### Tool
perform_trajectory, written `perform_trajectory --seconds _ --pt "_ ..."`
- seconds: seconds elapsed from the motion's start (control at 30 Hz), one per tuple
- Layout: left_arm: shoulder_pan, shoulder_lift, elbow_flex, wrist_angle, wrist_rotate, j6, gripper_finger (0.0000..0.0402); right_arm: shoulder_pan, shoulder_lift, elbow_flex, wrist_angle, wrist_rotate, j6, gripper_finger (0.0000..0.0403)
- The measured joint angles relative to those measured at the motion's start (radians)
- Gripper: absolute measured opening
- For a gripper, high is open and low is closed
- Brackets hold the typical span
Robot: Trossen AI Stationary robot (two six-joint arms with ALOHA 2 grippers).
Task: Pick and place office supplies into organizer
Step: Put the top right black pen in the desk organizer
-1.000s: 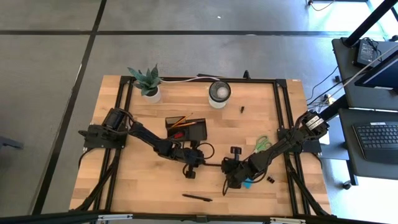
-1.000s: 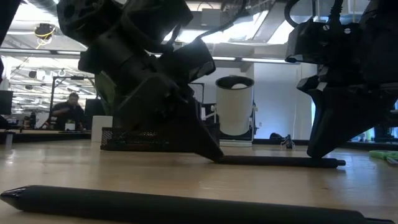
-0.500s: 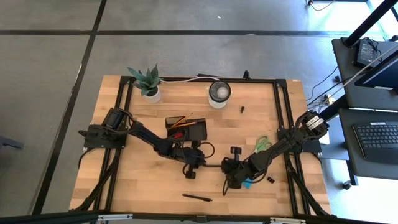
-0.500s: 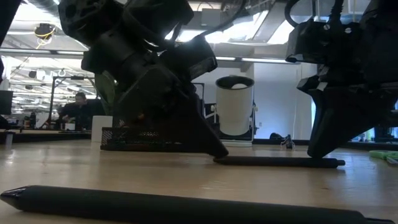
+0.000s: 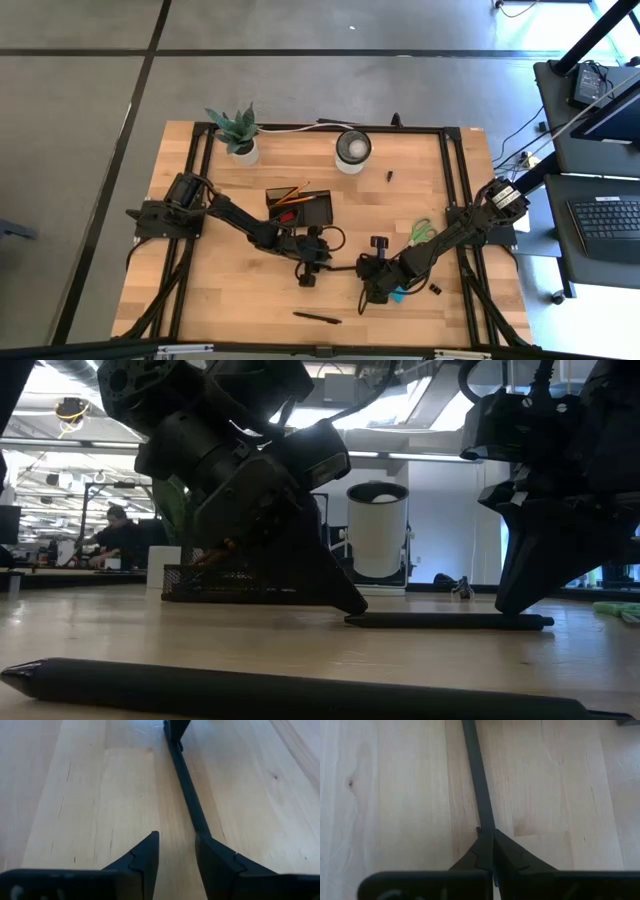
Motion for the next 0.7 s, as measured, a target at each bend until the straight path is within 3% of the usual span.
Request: perform_trajectory --seconds 0.33,0.7 --pt "0.002 -0.034 0.008 -0.011 0.062 -0.025 0.012 0.0 0.0 -0.001 0.004 0.0 0.002 0.0009" --pt "-0.029 -0.023 0.009 -0.046 -0.034 -0.089 0.0112 0.0 0.0 -0.001 0.015 0.001 0.001 0.0009"
